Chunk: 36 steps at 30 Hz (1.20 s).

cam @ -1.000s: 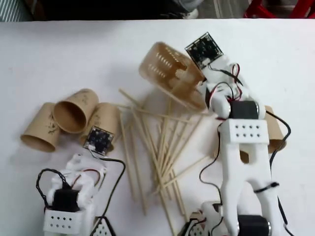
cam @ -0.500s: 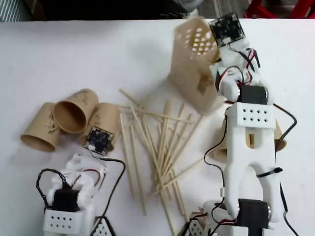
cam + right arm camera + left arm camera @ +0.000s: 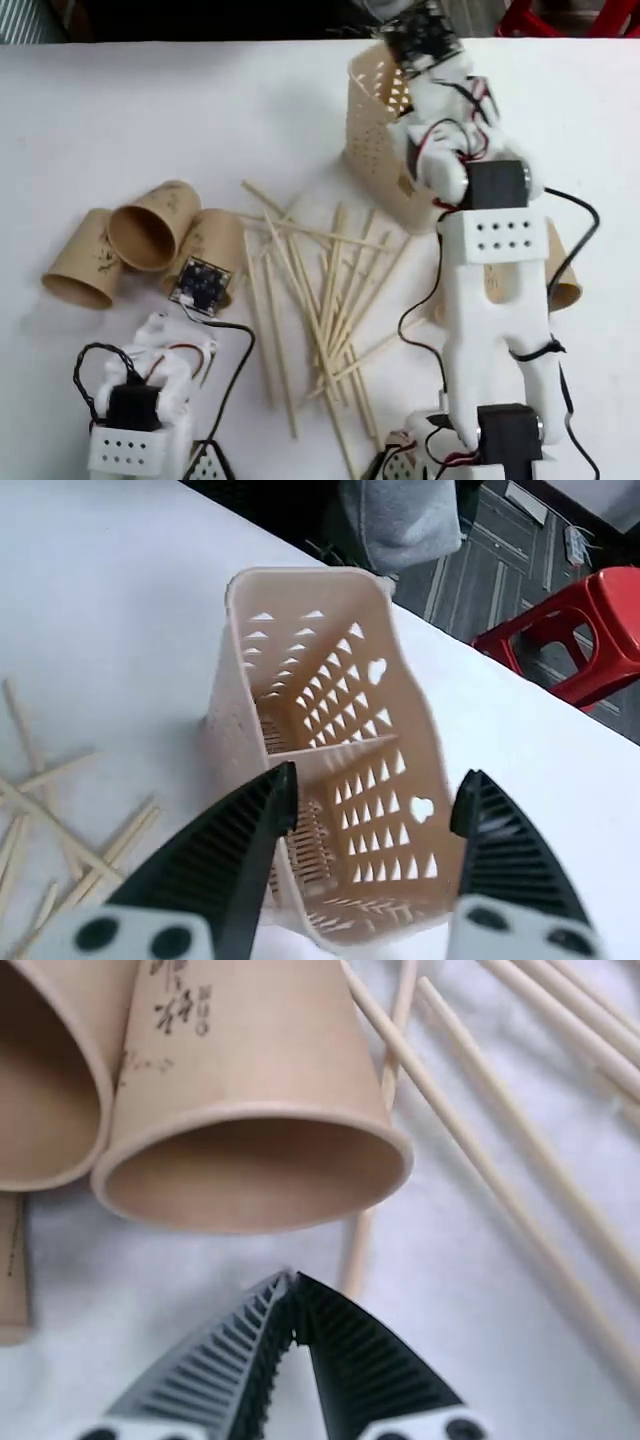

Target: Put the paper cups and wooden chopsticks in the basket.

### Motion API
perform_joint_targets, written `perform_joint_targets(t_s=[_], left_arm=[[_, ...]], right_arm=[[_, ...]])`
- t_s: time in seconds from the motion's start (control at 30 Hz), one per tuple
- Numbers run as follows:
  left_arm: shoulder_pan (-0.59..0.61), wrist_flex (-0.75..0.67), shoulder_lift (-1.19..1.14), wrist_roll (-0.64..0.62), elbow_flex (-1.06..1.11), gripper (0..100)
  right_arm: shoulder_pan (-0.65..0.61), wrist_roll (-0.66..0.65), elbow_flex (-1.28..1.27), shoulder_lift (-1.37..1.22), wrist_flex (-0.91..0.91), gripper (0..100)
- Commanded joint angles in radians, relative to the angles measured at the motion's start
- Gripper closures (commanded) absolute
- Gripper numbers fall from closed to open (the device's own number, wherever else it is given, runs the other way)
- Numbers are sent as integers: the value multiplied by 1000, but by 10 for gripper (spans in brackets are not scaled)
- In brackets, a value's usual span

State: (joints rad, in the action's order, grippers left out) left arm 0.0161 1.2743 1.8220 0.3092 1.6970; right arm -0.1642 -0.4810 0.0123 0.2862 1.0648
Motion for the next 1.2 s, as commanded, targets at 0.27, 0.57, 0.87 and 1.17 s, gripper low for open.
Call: perform_joint_targets(t_s=[0.27,0.57,0.87,1.17], left_arm=[[-2,6,-4,-2,-5,976],[-1,6,-4,-2,-5,976],[-1,6,-4,-2,-5,976],[1,6,-4,-2,-5,976]], right_arm=[[-114,135,275,-229,24,740],[-148,207,873,-605,372,740],[-153,199,1234,-917,472,740],[-154,12,1297,-1036,487,934]])
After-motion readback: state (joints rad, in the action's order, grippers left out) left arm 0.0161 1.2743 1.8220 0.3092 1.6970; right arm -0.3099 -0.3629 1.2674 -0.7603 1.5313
